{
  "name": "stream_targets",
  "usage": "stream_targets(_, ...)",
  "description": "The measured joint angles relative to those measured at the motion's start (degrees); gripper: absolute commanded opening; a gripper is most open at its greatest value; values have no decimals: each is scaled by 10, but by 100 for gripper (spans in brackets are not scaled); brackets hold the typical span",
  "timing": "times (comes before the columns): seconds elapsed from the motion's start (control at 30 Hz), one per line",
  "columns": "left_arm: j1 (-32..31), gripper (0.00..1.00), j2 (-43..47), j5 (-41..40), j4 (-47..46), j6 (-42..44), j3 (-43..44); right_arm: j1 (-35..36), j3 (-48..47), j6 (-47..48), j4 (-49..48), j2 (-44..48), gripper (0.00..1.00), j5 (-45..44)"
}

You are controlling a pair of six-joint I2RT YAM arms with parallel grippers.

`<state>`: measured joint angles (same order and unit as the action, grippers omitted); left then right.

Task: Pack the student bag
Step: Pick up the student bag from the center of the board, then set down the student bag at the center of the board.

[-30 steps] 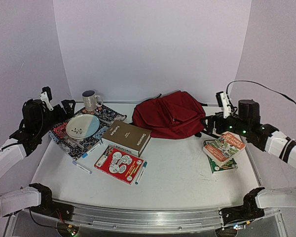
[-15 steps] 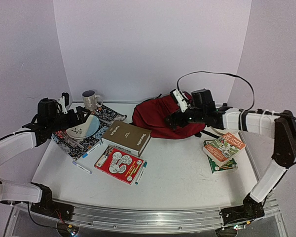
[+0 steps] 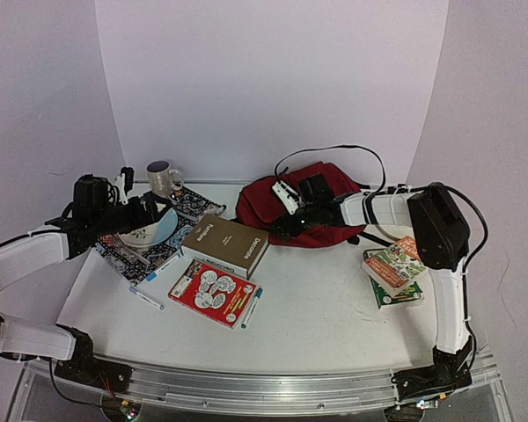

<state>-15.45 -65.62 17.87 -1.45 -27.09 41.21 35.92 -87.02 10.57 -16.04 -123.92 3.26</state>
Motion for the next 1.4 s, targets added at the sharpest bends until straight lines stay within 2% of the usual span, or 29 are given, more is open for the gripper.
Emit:
stream_targets(0.1,-4,99,3,1,0,0,-1,0,-23,21,14,-25,67,-11)
stream_targets(0.27,-9,99,13,3,0,-1,-1,-1,-42,56,34,-42,11,-40)
stream_targets(0.33,-10,99,15,4,0,-1,-1,-1,-48,69,42,-42,1,-56)
stream_targets(0.53,-13,99,22,5,4,-1,-1,-3,-46,117,72,-6,0,-87)
stream_targets(0.77,-14,99,28,5,15,0,-1,-8,-39,170,122,141,0,-94)
stream_targets(0.9,-19,99,33,5,16,0,-1,-10,-23,197,137,228,0,-66)
stream_targets(1.17,-49,99,33,4,16,0,-1,-3,130,258,156,361,0,50)
stream_targets(1.4,-71,99,29,4,16,2,0,-2,268,327,170,445,0,102)
